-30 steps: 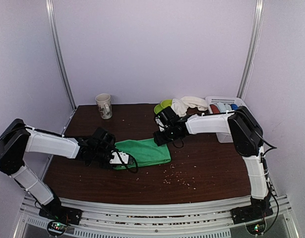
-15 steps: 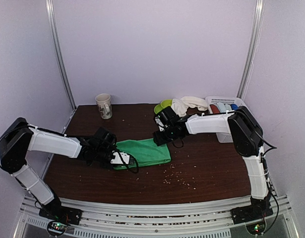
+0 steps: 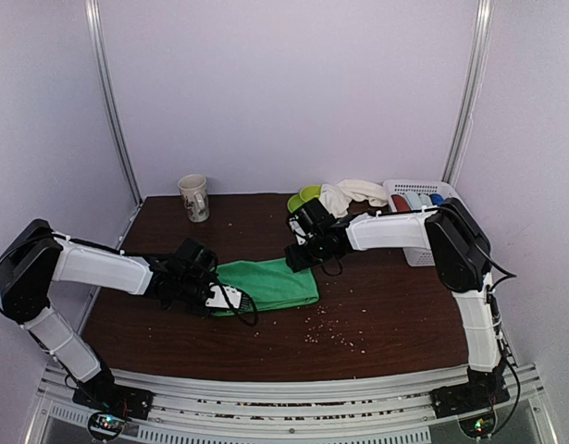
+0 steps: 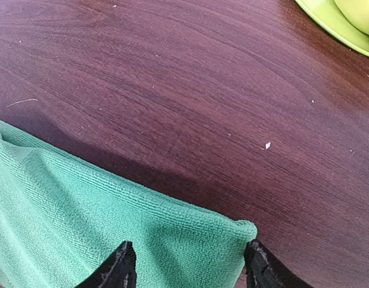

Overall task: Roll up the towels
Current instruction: Smooth out the towel at the center of the board.

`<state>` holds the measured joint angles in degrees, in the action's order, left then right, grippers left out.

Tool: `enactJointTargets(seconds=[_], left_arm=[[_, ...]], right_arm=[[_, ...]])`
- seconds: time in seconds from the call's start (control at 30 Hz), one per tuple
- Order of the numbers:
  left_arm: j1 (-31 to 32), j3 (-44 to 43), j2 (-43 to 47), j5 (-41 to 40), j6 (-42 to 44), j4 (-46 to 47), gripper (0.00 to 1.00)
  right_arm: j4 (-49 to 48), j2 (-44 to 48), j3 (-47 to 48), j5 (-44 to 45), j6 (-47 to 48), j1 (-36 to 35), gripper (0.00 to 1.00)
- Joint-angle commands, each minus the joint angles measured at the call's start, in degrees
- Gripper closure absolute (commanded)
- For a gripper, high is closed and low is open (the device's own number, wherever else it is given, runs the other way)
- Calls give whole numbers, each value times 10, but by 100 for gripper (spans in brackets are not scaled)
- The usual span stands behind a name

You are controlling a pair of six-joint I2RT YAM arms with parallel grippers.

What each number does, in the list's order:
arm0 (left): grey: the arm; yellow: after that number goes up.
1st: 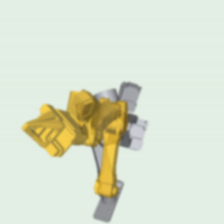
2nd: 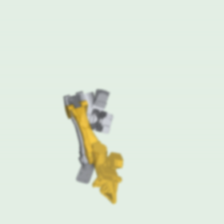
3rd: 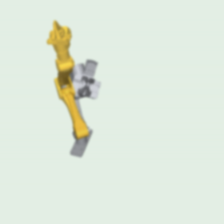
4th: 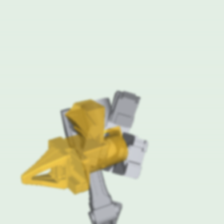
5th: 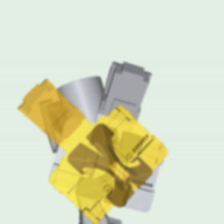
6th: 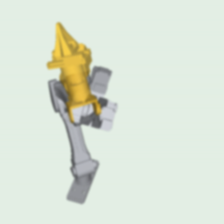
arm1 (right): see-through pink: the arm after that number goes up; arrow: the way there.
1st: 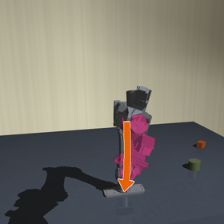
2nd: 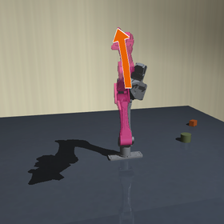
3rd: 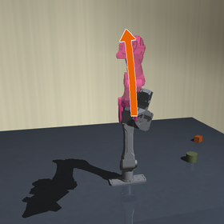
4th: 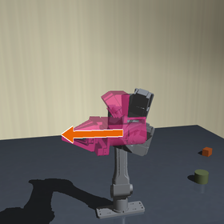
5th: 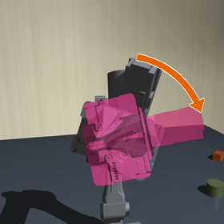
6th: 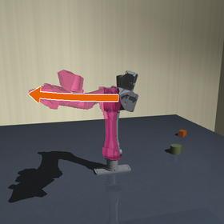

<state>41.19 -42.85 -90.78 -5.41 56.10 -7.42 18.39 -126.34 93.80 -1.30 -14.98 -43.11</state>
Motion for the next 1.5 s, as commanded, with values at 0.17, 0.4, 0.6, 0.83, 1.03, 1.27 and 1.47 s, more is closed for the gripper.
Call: enactJointTargets(seconds=[0.17,0.4,0.6,0.83,1.03,1.27,1.47], left_arm=[[-3,-14,-30,-13,-1,17,95],[-2,-30,-19,-11,-18,13,100],[-3,-60,1,7,-45,-11,100],[-3,-62,32,30,-39,-52,100],[-3,-48,67,62,-30,-88,100],[-3,-29,79,62,-18,-107,100],[-2,-12,77,48,-6,-109,100]], right_arm=[[-6,5,-7,-2,-2,-1,38],[-7,4,-7,-3,-1,-1,38],[-6,1,-9,-1,-3,-1,38],[-3,1,-11,10,-2,-1,38],[1,-2,0,24,-6,0,37],[13,-7,17,53,-14,2,37],[27,-22,25,72,-12,4,37]])
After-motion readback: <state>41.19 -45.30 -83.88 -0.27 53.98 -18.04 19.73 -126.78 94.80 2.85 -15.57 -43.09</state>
